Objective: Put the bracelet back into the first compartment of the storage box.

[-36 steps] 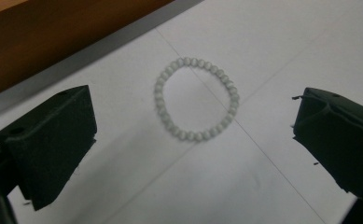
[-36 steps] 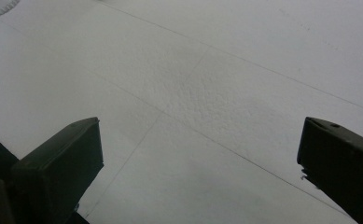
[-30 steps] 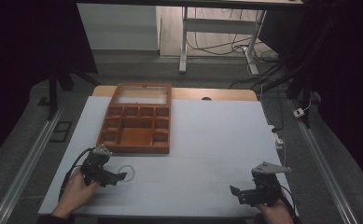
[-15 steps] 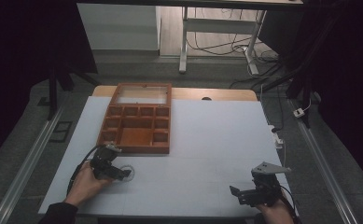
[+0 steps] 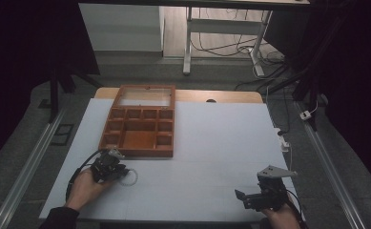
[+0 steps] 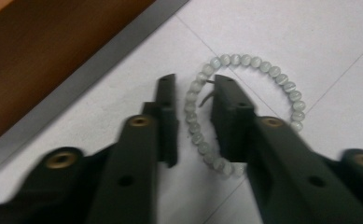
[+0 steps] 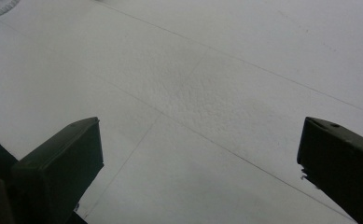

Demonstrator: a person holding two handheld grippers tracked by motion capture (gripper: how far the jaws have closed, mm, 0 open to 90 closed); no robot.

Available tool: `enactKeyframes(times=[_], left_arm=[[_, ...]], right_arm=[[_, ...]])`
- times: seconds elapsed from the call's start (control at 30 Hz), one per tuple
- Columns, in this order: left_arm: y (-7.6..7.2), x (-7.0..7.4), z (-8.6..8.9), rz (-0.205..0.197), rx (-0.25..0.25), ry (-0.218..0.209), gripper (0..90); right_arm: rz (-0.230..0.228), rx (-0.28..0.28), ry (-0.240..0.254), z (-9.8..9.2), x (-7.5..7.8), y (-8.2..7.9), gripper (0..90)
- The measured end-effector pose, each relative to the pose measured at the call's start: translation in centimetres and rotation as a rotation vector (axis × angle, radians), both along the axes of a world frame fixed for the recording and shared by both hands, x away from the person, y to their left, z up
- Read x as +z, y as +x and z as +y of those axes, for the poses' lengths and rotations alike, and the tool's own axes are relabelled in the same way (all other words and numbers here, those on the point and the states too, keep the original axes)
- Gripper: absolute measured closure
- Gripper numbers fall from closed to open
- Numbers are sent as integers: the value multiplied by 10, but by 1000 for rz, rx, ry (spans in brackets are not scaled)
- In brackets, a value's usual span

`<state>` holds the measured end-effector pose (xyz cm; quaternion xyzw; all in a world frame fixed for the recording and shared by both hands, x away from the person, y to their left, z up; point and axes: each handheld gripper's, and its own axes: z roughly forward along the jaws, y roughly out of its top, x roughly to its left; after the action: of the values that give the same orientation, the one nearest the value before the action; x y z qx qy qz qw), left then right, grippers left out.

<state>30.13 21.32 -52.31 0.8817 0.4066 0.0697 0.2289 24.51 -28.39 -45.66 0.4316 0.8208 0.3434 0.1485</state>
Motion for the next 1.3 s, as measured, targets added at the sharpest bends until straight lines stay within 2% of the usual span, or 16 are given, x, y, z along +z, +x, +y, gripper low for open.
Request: enactKeyframes(times=[0.03,0.17,0.3,0.33,0.5,0.67,0.83,0.9,1.1,1.13,1.3], left_arm=[[0,0,0,-1,2,4,842],[0,2,-4,3,12,25,853],[-1,6,-2,-1,14,2,854],[-1,11,2,-15,19,-33,854],[-4,24,12,-37,35,-132,854],[-7,33,18,-51,58,-194,854],[-10,42,20,-79,61,-217,854],[-12,49,21,-103,65,-221,854],[-11,58,25,-119,75,-223,854],[-11,62,27,-132,82,-216,854],[-7,72,32,-148,100,-232,854]], right_arm=[[1,-1,1,0,0,0,0],[-3,2,-8,1,0,0,0],[-1,3,-15,1,0,0,0],[-2,2,-14,1,0,0,0],[-2,-1,-12,1,0,0,0],[-5,-1,-17,1,0,0,0],[-2,-1,-18,2,0,0,0],[-7,2,-18,2,0,0,0],[-7,0,-15,2,0,0,0],[-8,2,-13,2,1,0,0],[-7,6,-12,2,0,1,0]])
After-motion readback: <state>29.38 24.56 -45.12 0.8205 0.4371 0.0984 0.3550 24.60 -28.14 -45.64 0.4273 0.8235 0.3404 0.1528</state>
